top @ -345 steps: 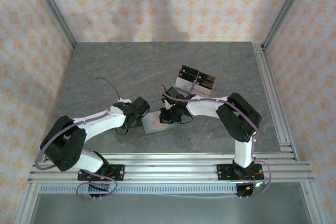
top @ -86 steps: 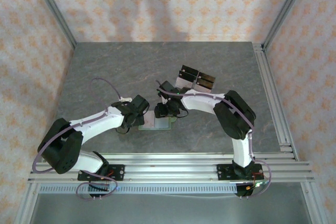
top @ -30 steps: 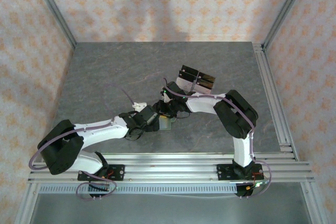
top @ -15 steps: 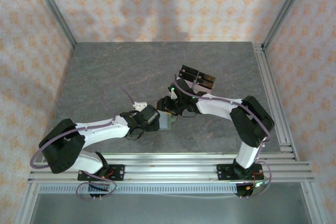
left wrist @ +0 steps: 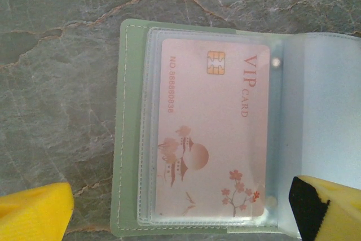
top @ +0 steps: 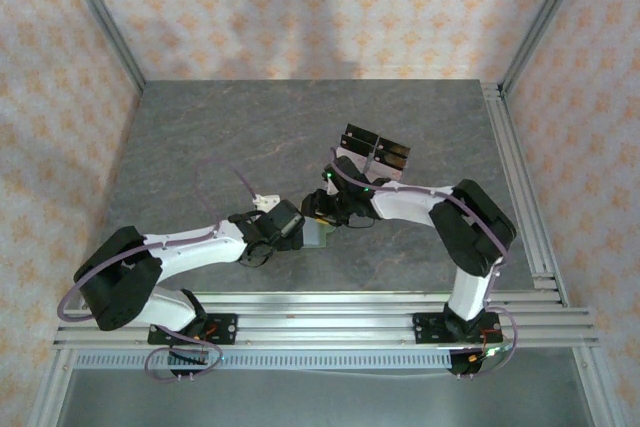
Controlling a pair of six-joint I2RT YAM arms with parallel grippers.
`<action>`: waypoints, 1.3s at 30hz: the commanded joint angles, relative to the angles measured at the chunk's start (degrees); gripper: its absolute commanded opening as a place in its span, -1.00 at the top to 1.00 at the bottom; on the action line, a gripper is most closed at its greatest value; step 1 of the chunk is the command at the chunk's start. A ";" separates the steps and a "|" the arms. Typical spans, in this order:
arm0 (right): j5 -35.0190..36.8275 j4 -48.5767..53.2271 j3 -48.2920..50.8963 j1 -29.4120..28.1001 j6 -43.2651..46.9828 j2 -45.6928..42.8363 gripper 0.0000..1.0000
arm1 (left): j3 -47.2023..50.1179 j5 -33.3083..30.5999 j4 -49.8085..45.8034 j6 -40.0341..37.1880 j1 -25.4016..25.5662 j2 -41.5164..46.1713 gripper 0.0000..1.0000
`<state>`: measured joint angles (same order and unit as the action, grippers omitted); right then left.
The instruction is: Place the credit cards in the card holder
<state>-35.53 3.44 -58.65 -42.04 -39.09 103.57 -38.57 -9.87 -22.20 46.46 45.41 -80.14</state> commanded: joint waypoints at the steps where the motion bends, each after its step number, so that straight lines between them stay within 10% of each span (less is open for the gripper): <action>1: -0.47 -0.29 -2.20 -0.05 0.79 2.10 0.04 | -1.51 -2.45 -2.06 -0.67 0.49 0.64 -0.99; 39: -3.00 -2.86 -4.78 -2.21 -1.76 3.15 0.04 | -1.17 -3.37 -0.86 -1.46 0.57 -2.98 -0.99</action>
<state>-39.00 0.97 -62.61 -44.31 -40.71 109.32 -39.09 -10.59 -22.44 44.99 45.41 -82.67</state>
